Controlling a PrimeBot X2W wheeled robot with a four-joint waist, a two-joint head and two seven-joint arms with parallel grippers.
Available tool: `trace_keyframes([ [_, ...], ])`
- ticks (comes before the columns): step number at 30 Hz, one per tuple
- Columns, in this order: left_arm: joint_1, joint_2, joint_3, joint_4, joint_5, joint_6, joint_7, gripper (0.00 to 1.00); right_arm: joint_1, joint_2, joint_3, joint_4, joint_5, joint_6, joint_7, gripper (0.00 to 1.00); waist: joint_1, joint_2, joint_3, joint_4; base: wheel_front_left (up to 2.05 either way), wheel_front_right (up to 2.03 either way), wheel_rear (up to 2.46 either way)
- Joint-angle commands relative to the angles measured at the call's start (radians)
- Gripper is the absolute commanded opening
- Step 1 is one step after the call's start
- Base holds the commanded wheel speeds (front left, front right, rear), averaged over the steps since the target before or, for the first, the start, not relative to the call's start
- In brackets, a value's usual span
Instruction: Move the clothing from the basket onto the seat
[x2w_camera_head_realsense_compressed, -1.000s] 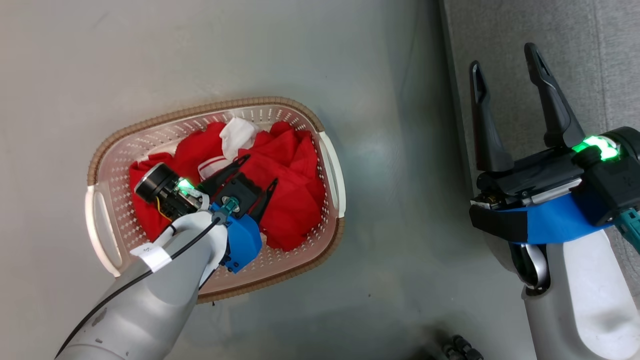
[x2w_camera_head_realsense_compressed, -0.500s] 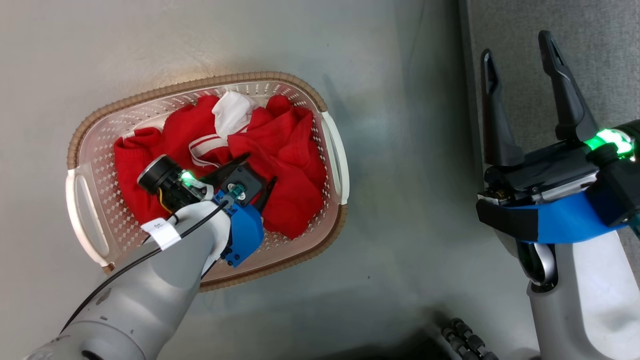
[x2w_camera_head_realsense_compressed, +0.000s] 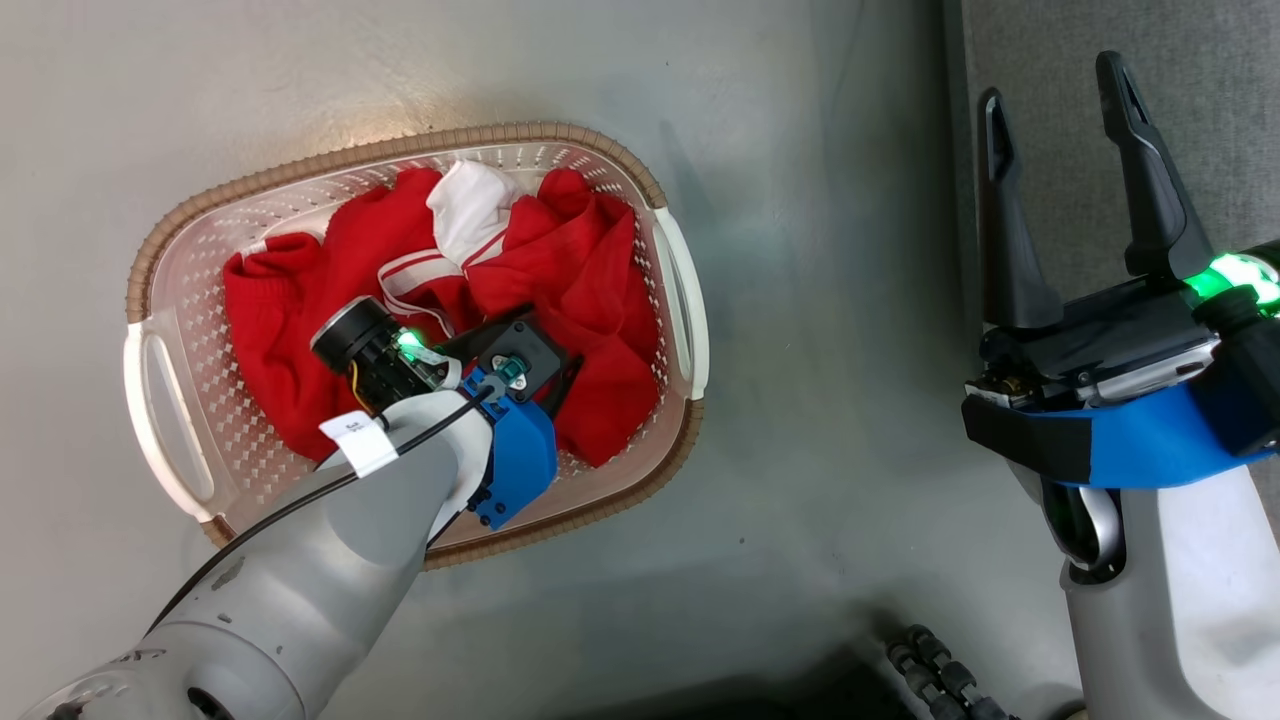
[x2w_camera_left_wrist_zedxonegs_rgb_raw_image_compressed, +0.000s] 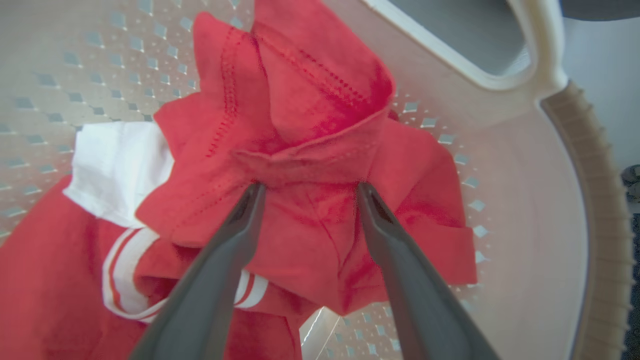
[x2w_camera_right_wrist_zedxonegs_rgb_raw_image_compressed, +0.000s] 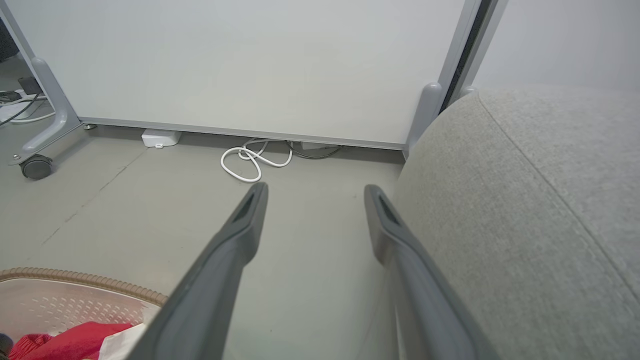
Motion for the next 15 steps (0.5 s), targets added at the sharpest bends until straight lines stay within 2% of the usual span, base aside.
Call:
trace_keyframes([
  [1,-0.015,0.002,-0.003,-0.004,0.009,-0.001,0.008,1.00,-0.004,-0.003,-0.002,-0.007,0.001,0.000,-0.001,1.00,-0.0001,0.0001,0.004,0.000,0.00,0.00,0.00],
  [10,-0.035,0.001,-0.005,0.032,0.141,-0.001,0.080,1.00,-0.003,-0.003,-0.007,-0.025,-0.008,0.000,-0.001,1.00,-0.0001,0.0001,0.035,-0.002,0.00,0.00,0.00],
  [15,-0.054,-0.019,-0.005,0.063,0.174,-0.001,0.052,1.00,0.004,-0.003,-0.007,-0.045,-0.013,0.000,-0.001,1.00,-0.0001,0.0001,0.060,-0.002,0.00,0.00,0.00],
])
